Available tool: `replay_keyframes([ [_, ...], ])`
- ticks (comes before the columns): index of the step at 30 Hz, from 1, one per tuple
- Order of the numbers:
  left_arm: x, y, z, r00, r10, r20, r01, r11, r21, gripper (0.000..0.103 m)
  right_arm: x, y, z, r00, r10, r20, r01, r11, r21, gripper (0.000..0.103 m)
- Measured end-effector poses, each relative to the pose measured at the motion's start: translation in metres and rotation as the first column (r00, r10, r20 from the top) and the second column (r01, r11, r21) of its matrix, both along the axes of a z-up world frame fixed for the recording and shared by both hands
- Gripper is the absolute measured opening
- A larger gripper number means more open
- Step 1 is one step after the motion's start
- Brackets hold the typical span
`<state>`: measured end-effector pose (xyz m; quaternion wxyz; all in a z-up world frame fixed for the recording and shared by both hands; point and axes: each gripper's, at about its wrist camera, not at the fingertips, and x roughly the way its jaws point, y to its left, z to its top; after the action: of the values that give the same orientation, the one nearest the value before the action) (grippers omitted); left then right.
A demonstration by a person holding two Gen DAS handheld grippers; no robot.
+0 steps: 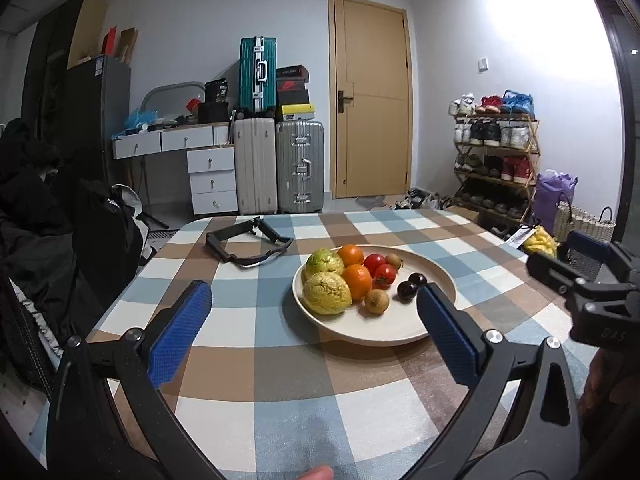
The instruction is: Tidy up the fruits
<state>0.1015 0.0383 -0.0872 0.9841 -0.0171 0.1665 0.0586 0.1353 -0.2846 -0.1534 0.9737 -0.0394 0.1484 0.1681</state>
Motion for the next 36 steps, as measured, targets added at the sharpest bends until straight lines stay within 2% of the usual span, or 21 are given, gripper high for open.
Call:
replay_keyframes([
  [36,0.0012,0.0026,-0.0003,1.000,0.000,0.001,0.000,1.000,0.000,0.103,0.0006,0.0025,-0.0002,1.000,0.024,0.000,-0.024,1.000,-0.001,0.103],
])
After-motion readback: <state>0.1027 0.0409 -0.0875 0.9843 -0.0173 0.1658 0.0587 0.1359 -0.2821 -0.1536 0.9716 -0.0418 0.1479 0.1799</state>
